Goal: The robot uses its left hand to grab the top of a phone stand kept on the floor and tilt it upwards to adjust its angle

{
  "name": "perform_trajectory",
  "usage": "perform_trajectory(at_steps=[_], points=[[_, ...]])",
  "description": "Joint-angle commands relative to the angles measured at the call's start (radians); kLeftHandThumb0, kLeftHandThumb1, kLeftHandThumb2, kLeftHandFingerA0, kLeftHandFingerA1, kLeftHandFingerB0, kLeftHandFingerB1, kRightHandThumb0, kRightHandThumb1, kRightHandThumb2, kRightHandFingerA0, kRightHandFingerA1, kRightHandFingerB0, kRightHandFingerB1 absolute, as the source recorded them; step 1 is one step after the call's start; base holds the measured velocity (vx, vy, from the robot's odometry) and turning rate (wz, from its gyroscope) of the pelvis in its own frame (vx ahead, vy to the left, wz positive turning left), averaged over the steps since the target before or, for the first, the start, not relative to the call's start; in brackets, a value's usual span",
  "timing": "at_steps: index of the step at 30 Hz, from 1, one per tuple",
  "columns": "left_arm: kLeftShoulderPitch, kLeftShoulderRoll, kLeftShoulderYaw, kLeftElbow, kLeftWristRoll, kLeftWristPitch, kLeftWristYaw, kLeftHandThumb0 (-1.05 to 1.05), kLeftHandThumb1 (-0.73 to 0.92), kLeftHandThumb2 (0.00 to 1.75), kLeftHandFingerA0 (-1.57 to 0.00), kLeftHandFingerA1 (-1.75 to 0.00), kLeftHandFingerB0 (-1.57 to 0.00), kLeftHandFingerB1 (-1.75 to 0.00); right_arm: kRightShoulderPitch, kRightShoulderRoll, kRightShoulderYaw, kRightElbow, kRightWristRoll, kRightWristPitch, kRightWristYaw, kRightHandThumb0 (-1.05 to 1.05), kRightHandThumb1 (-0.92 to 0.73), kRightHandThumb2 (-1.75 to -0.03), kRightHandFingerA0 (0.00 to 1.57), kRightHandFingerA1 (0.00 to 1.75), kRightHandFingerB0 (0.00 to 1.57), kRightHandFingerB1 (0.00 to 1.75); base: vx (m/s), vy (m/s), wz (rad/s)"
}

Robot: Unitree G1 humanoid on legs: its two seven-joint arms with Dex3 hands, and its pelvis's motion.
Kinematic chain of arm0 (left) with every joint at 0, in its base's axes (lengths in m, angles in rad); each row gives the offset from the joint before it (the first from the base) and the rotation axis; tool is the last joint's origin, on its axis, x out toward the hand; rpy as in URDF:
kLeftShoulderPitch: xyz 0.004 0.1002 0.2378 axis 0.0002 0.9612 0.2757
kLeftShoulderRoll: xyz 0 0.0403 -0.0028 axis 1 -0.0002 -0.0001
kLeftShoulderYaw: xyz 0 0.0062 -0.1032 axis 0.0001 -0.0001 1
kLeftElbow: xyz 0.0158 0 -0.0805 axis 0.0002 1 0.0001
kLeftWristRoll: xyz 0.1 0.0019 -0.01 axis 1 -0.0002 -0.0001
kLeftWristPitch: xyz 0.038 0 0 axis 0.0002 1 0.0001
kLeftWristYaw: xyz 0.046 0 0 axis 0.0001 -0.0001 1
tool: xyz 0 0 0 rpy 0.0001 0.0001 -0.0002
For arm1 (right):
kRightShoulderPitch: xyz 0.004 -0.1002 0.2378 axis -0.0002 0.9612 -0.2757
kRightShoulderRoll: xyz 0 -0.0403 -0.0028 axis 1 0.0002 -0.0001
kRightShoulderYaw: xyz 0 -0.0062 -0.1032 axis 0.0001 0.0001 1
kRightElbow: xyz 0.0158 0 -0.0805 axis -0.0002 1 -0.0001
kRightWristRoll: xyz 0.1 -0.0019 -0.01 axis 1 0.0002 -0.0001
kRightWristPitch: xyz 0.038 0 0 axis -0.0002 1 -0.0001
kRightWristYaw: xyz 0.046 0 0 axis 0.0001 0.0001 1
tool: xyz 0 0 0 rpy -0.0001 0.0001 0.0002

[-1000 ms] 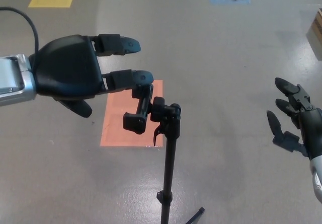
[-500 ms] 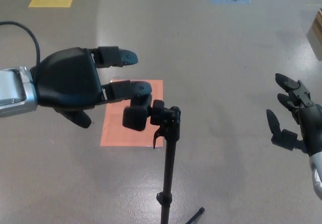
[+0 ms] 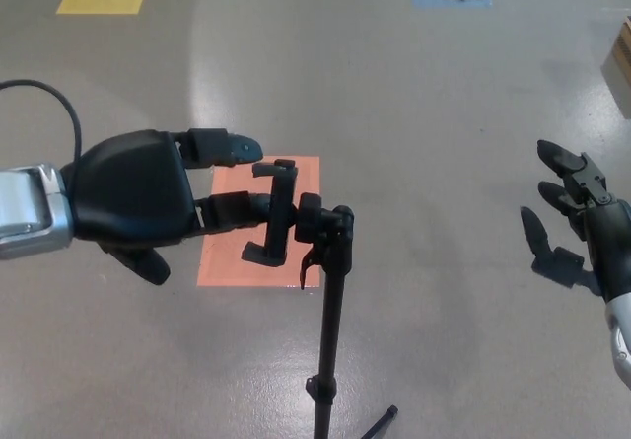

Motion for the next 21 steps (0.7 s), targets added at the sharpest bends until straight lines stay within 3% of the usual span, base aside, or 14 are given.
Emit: perform_trajectory(at_steps=[1, 16, 17, 20, 21], points=[[0.004, -0.008, -0.018, 0.024, 0.021, -0.002, 0.047, -0.85, 0.55, 0.91, -0.11, -0.32, -0.02, -0.21, -0.010, -0.014, -0.002, 0.004, 0.006, 0.012, -0.005, -0.64, -0.86, -0.65, 0.24, 0.33, 0.14, 0.27, 0.00, 0.000, 0.00], [-0.005, -0.009, -0.036, 0.034, 0.024, 0.005, 0.046, -0.81, 0.54, 0.94, -0.09, -0.30, 0.00, -0.22, -0.011, -0.011, -0.009, 0.005, 0.013, 0.009, -0.004, -0.64, -0.85, -0.65, 0.25, 0.33, 0.15, 0.27, 0.00, 0.000, 0.00], [-0.021, -0.010, -0.003, 0.058, -0.017, 0.014, -0.013, -0.99, 0.67, 1.00, -0.15, -0.14, -0.02, -0.07, -0.009, -0.013, -0.006, 0.005, 0.008, 0.008, -0.009, -0.64, -0.86, -0.65, 0.25, 0.33, 0.15, 0.27, 0.00, 0.000, 0.00], [-0.050, -0.016, 0.056, 0.109, -0.085, 0.027, -0.116, -0.97, 0.66, 1.00, -0.12, -0.13, -0.01, -0.07, -0.004, -0.015, -0.003, 0.005, 0.002, 0.007, -0.014, -0.64, -0.86, -0.65, 0.25, 0.33, 0.15, 0.27, 0.00, 0.000, 0.00], [-0.068, -0.020, 0.077, 0.146, -0.105, 0.028, -0.154, -0.84, 0.60, 1.00, -0.05, -0.23, 0.00, -0.16, 0.000, -0.016, -0.001, 0.002, -0.001, 0.005, -0.016, -0.64, -0.86, -0.65, 0.25, 0.33, 0.15, 0.27, 0.00, 0.000, 0.00]])
